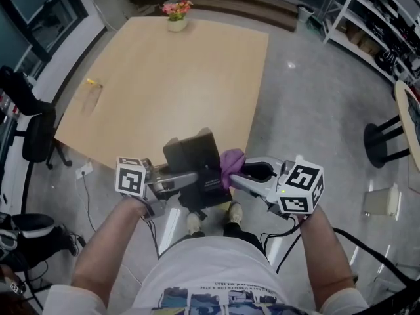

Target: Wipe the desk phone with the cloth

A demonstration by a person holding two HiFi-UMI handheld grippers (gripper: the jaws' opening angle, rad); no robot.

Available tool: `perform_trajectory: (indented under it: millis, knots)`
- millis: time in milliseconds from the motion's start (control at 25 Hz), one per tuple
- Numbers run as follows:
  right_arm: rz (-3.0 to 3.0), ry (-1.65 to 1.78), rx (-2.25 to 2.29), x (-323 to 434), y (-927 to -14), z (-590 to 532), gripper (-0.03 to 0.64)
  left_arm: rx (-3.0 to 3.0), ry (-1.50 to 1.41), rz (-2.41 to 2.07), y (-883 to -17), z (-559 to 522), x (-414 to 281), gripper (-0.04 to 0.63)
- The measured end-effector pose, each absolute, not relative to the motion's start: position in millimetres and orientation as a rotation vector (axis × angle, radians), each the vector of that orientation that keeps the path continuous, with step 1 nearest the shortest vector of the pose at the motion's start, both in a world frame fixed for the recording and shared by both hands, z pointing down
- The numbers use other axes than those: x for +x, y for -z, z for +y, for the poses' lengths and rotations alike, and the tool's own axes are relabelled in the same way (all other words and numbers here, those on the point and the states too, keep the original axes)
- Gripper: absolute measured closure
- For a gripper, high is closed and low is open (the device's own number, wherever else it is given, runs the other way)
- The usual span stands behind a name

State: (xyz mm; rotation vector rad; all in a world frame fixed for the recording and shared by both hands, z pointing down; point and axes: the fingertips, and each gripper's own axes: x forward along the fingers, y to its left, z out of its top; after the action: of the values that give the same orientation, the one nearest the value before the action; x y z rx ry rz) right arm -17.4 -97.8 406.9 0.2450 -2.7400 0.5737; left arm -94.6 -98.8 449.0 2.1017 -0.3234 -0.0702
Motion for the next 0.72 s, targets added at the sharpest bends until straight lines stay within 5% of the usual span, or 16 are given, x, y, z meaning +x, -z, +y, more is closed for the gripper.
perform_trajectory:
  millis: [720]
  knots:
    - [-2.597, -0.802, 0.247, 24.0, -471.4, -38.9, 0.528, 2.087, 0.060, -0.336, -453.5, -127.0, -91.1, 0.416]
